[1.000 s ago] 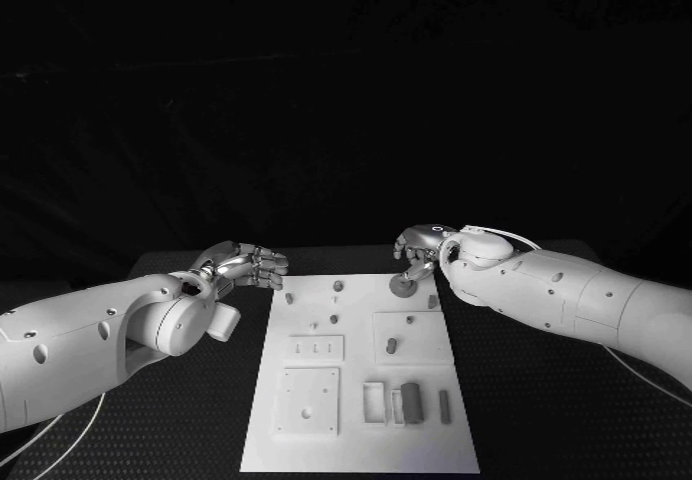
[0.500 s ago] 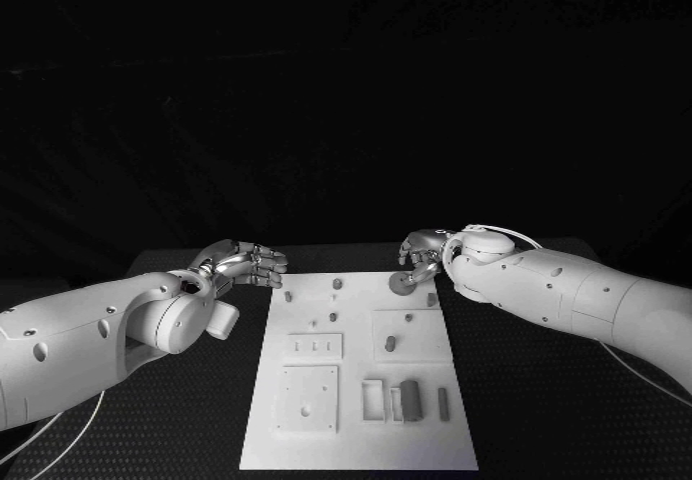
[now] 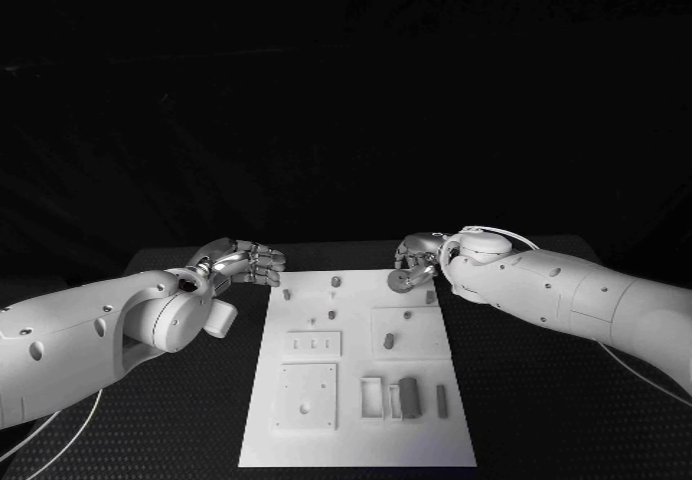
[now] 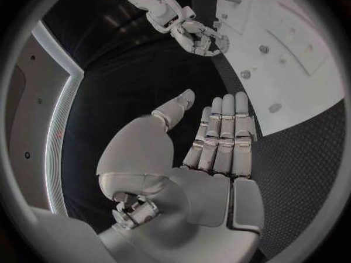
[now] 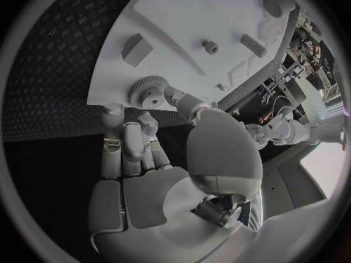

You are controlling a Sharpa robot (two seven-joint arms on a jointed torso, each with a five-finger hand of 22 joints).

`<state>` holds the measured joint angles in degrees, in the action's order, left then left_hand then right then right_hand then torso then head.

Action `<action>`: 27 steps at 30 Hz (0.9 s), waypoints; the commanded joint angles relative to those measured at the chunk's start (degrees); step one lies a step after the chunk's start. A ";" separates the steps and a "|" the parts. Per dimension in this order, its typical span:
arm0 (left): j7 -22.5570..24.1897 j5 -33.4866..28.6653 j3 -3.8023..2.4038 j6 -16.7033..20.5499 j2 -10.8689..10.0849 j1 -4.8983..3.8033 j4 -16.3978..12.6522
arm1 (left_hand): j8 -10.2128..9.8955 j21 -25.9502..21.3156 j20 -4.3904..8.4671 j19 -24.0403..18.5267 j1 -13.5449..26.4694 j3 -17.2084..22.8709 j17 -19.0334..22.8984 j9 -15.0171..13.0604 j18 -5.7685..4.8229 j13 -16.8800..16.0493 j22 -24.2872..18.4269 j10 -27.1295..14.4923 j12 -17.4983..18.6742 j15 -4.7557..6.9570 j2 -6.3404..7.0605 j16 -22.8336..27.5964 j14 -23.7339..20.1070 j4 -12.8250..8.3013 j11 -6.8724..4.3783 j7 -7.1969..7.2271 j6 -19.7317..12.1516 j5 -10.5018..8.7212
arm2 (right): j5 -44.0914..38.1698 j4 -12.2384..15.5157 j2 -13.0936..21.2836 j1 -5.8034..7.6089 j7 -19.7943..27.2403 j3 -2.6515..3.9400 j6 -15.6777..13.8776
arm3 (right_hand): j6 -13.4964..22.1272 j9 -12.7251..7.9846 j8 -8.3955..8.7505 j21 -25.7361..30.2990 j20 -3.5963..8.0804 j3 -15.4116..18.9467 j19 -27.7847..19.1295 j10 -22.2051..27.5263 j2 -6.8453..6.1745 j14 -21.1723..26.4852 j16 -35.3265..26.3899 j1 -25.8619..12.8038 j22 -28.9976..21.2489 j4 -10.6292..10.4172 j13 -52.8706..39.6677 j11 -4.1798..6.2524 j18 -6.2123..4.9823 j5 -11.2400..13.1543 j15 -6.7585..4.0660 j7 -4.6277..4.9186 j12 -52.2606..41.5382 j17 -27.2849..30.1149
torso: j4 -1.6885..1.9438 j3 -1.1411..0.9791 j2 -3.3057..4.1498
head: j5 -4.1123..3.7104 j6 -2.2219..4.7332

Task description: Assemble the parts on the task board

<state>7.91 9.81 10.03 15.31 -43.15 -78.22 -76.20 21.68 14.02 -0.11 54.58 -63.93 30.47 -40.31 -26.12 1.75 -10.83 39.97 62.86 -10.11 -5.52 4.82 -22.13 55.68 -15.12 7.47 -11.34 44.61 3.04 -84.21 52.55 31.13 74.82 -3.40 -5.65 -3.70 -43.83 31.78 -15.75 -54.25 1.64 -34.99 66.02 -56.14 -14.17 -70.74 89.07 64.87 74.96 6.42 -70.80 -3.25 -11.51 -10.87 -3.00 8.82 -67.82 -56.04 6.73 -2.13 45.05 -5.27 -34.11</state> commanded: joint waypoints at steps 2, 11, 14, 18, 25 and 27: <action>0.44 0.27 -0.03 -0.86 0.16 -0.04 -0.03 | -0.15 -0.39 0.06 -0.29 0.68 -0.13 -0.10 0.09 0.96 -0.09 0.07 0.17 0.38 -0.26 -0.05 0.25 0.28 0.09 0.36 -0.17 -0.39 -0.10 | -0.20 -0.79 -0.69 -0.47 1.77 -0.06 1.39 | -1.58 0.23 -0.63 -0.37 0.34 -0.45 -0.06 -0.40 1.01 -0.42 0.17 -0.06 1.16 0.05 0.29 0.45 -3.49 0.06 -0.20 0.29 -0.39 -0.21 | 0.16 0.05 -0.02 | 0.01 -0.21; 0.33 0.34 -0.03 -0.87 0.05 -0.04 0.01 | -0.20 -0.43 0.06 -0.31 0.72 -0.15 -0.19 0.15 0.96 -0.11 0.11 0.07 0.51 -0.27 0.02 0.36 0.27 0.09 0.41 -0.22 -0.53 -0.10 | -0.66 -2.65 -1.42 -1.01 2.17 -0.30 1.04 | -2.24 0.38 -0.80 -0.45 0.40 -0.55 -0.24 -0.28 2.47 -0.21 -0.01 -0.01 1.12 0.88 0.92 0.87 -3.49 0.06 -0.63 -0.14 -0.62 0.06 | 0.06 0.03 0.00 | 0.37 -0.65; 0.33 0.39 -0.03 -0.91 0.04 -0.04 0.03 | -0.19 -0.44 0.06 -0.31 0.72 -0.15 -0.21 0.16 0.96 -0.12 0.11 0.06 0.52 -0.27 0.02 0.37 0.28 0.10 0.41 -0.22 -0.53 -0.10 | -0.78 -2.66 -1.25 -1.03 2.12 -0.30 0.89 | -2.29 0.39 -0.80 -0.45 0.41 -0.54 -0.26 -0.27 2.57 -0.21 -0.02 -0.02 1.12 0.99 0.98 0.89 -3.49 0.07 -0.65 -0.15 -0.65 0.05 | 0.06 0.02 -0.01 | 0.34 -0.76; 0.34 0.40 -0.03 -0.95 0.05 -0.04 0.05 | -0.18 -0.45 0.05 -0.32 0.73 -0.15 -0.23 0.16 0.96 -0.13 0.12 0.07 0.53 -0.27 0.02 0.40 0.28 0.11 0.41 -0.22 -0.53 -0.10 | -0.92 -2.62 -1.00 -1.07 2.16 -0.30 0.27 | -2.29 0.38 -0.78 -0.46 0.41 -0.51 -0.28 -0.26 2.57 -0.22 -0.04 -0.03 1.12 1.13 1.04 0.89 -3.49 0.07 -0.66 -0.15 -0.68 0.02 | 0.00 0.00 -0.03 | 0.31 -0.82; 0.32 0.40 -0.03 -0.94 -0.01 -0.04 0.03 | -0.17 -0.47 0.05 -0.32 0.72 -0.14 -0.27 0.18 0.96 -0.15 0.14 0.07 0.56 -0.27 0.02 0.44 0.29 0.11 0.42 -0.22 -0.54 -0.10 | -0.48 -2.01 -0.47 -1.13 2.74 -0.30 -0.97 | -2.11 0.30 -0.57 -0.49 0.40 -0.40 -0.31 -0.22 2.28 -0.13 -0.10 -0.14 1.11 1.48 1.24 0.85 -3.49 0.07 -0.65 -0.09 -0.76 0.17 | 0.02 -0.01 -0.03 | 0.23 -0.80; 0.32 0.40 -0.03 -0.95 -0.02 -0.04 0.04 | -0.16 -0.47 0.05 -0.32 0.71 -0.14 -0.28 0.18 0.96 -0.16 0.14 0.07 0.57 -0.27 0.02 0.45 0.29 0.11 0.42 -0.23 -0.54 -0.10 | -0.13 -1.80 -0.39 -1.13 3.06 -0.30 -2.01 | -1.92 0.24 -0.42 -0.48 0.39 -0.38 -0.32 -0.20 2.15 -0.12 -0.14 -0.24 1.09 1.56 1.33 0.81 -3.49 0.06 -0.61 -0.04 -0.80 0.18 | 0.00 -0.03 -0.03 | 0.19 -0.75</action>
<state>7.82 9.97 10.03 15.19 -43.20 -78.22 -76.08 21.68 13.80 -0.11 54.58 -63.93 30.47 -40.53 -26.04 1.72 -10.93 40.06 62.86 -9.87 -5.52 4.83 -21.91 55.68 -15.12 7.47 -11.55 44.41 3.04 -84.30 50.60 30.65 73.92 -1.02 -5.83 -4.92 -44.77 32.08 -16.29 -54.47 1.85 -35.27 65.80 -56.63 -12.19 -70.99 89.07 64.71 74.97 7.68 -69.51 -2.52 -11.50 -10.87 -3.26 7.89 -68.32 -55.91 6.74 -2.14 45.02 -5.02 -34.94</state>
